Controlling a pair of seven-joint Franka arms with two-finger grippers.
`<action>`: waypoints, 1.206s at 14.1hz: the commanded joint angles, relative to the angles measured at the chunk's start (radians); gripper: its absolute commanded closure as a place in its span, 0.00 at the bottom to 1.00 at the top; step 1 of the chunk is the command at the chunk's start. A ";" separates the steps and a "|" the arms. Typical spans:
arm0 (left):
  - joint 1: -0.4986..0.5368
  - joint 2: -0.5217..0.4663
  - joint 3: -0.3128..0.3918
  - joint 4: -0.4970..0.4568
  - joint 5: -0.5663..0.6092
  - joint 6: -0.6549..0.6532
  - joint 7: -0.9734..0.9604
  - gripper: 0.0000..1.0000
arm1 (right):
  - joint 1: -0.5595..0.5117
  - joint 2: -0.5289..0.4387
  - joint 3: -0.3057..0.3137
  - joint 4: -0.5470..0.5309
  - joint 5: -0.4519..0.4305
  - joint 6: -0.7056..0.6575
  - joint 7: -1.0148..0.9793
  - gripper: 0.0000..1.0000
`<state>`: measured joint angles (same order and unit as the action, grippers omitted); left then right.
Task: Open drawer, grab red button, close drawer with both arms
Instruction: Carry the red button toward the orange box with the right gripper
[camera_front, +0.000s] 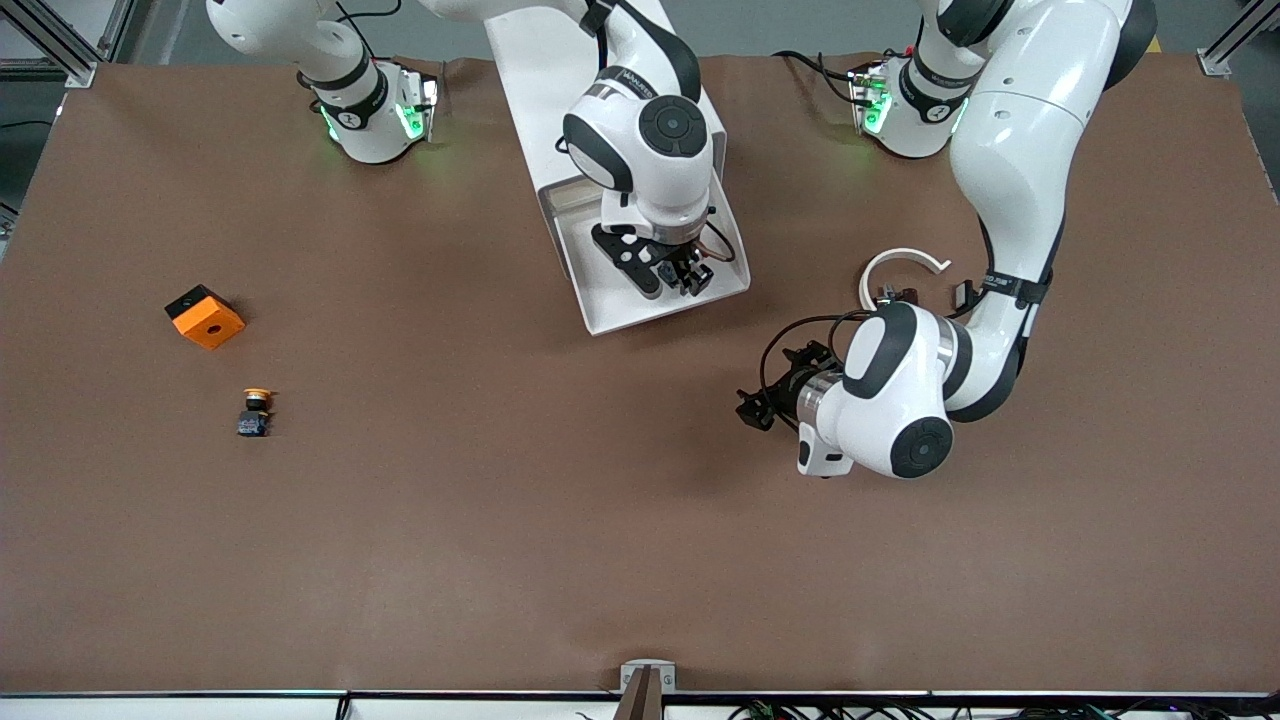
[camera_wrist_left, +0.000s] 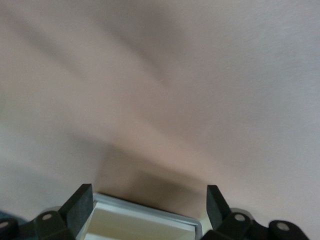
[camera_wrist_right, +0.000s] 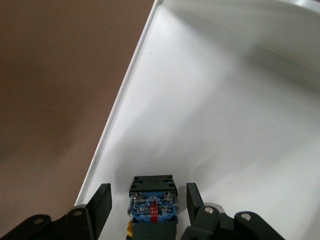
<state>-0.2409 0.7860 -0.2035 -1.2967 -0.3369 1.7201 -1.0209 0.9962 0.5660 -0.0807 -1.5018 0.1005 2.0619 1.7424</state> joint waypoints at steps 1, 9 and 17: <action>-0.018 -0.024 -0.002 -0.024 0.051 0.067 0.042 0.00 | 0.013 0.018 -0.010 0.028 -0.001 -0.008 0.020 0.40; -0.086 -0.057 0.010 -0.023 0.128 0.191 0.122 0.00 | 0.010 0.032 -0.014 0.041 -0.004 -0.017 -0.001 1.00; -0.095 -0.068 -0.005 -0.024 0.202 0.188 0.125 0.00 | -0.224 -0.055 -0.010 0.215 0.005 -0.301 -0.418 1.00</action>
<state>-0.3289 0.7479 -0.2072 -1.2961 -0.1573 1.8994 -0.9050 0.8443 0.5567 -0.1042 -1.3004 0.1008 1.8052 1.4650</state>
